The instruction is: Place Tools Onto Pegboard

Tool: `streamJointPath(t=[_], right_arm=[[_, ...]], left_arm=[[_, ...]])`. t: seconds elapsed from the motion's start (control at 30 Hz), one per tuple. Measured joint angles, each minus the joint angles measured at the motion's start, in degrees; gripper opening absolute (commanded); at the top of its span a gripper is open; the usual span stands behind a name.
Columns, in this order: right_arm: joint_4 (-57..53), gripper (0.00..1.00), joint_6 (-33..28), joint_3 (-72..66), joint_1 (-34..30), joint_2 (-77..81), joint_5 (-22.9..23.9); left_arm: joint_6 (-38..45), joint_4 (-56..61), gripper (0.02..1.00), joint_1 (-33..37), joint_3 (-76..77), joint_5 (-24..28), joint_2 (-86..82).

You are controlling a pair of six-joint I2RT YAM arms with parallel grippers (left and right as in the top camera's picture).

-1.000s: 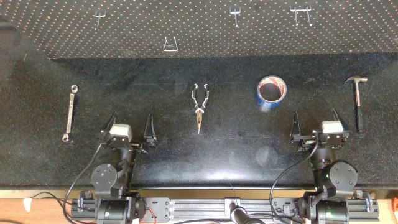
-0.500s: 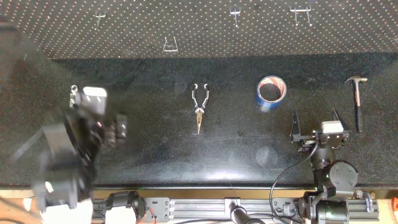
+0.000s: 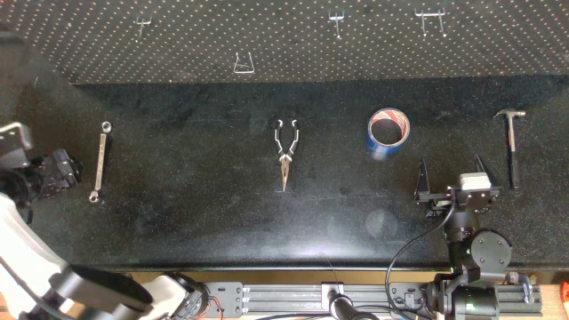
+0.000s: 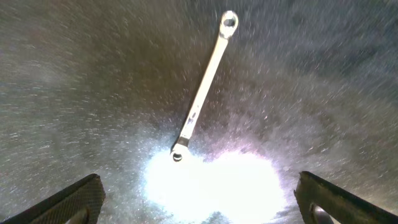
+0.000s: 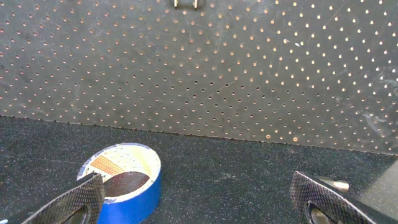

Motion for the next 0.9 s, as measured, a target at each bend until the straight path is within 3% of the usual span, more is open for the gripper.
streamJointPath(t=[0.37, 0.57, 0.9], right_arm=[[0.0, 0.978, 0.0, 0.0, 0.0, 0.0, 0.0], [0.0, 0.976, 0.0, 0.0, 0.0, 0.0, 0.0], [0.0, 0.976, 0.0, 0.0, 0.0, 0.0, 0.0]], left_arm=[[5.9, 3.6, 0.996, -16.0, 0.0, -11.0, 17.7], [5.6, 8.8, 0.996, -16.1, 0.0, -16.7, 23.6], [5.4, 10.1, 0.996, -16.1, 0.1, -16.9, 26.4]])
